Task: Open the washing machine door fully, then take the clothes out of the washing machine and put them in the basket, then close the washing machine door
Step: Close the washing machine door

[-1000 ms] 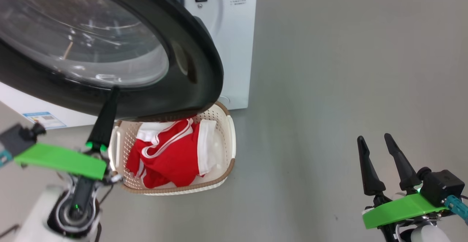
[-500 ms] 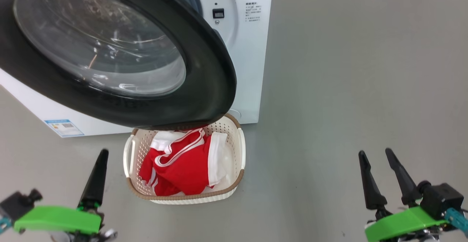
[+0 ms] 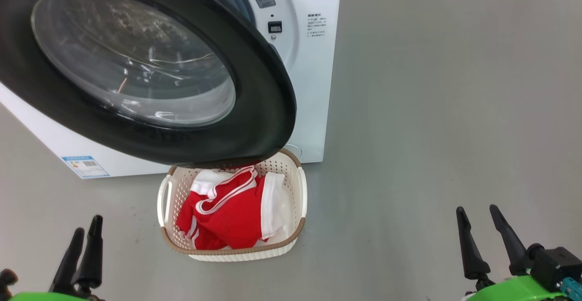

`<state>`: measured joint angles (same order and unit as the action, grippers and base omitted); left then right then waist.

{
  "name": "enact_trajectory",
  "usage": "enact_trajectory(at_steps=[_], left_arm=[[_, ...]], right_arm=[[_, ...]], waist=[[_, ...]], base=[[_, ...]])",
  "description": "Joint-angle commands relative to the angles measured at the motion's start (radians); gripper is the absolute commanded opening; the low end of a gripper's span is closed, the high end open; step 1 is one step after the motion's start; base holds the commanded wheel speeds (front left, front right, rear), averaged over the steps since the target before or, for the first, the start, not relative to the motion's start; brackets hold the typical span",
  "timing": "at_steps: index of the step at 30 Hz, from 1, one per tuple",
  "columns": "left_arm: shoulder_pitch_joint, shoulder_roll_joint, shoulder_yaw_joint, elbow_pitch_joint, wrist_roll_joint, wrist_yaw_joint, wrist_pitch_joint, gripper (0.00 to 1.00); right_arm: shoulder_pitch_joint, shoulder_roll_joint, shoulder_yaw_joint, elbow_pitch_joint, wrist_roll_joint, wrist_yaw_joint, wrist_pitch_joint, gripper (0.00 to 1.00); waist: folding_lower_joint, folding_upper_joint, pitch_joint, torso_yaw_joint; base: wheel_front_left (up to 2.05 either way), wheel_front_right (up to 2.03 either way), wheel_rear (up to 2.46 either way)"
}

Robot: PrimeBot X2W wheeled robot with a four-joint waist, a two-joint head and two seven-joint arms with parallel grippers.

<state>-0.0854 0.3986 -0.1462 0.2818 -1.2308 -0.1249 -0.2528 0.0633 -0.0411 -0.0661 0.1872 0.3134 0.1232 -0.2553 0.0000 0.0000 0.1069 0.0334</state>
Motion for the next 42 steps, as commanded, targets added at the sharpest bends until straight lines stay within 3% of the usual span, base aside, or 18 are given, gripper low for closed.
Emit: enact_trajectory(at_steps=[1,9,19,24,37,38,40,41,42], left_arm=[[-0.006,0.023,0.057,-0.010,0.062,-0.006,-0.009,1.00],[0.025,-0.040,0.167,0.018,0.427,-0.006,-0.009,1.00],[0.089,-0.179,0.300,-0.116,0.866,-0.006,-0.009,1.00],[0.105,-0.209,0.297,-0.112,0.893,-0.006,-0.009,1.00],[0.101,-0.209,0.289,-0.115,0.891,-0.006,-0.009,1.00],[0.100,-0.210,0.288,-0.116,0.892,-0.006,-0.009,1.00],[0.098,-0.216,0.284,-0.117,0.895,-0.006,-0.009,1.00],[0.097,-0.222,0.282,-0.117,0.899,-0.006,-0.009,1.00],[0.097,-0.228,0.278,-0.118,0.904,-0.006,-0.009,1.00]], right_arm=[[0.000,-0.009,0.014,-0.025,-0.009,0.008,-0.006,1.00],[0.020,-0.010,0.003,-0.030,-0.009,0.008,-0.006,1.00],[0.032,-0.011,-0.010,-0.043,-0.004,0.008,-0.006,1.00],[0.034,-0.011,-0.010,-0.041,-0.004,0.008,-0.006,1.00],[0.030,-0.010,-0.005,-0.040,-0.002,0.008,-0.006,1.00],[0.029,-0.010,-0.002,-0.040,0.000,0.008,-0.006,0.90],[0.028,-0.010,0.008,-0.043,0.005,0.008,-0.006,0.19],[0.027,-0.010,0.013,-0.042,0.008,0.008,-0.006,0.00],[0.025,-0.010,0.019,-0.040,0.009,0.008,-0.006,0.00]], waist=[[0.0000,0.0000,-0.004,-0.001],[0.0000,0.0000,-0.016,-0.003],[0.0000,0.0000,-0.026,0.001],[0.0000,0.0000,-0.026,0.003],[0.0000,0.0000,-0.027,0.011],[0.0000,0.0000,-0.028,0.013],[0.0000,0.0000,-0.028,0.023],[0.0000,0.0000,-0.028,0.030],[0.0000,0.0000,-0.028,0.036]], base=[[0.00,0.00,0.00],[0.00,0.00,0.00],[0.00,0.00,0.00],[0.00,0.00,0.00],[0.00,0.00,0.00],[0.00,0.00,0.00],[0.00,0.00,0.00],[0.00,0.00,0.00],[0.00,0.00,0.00]])
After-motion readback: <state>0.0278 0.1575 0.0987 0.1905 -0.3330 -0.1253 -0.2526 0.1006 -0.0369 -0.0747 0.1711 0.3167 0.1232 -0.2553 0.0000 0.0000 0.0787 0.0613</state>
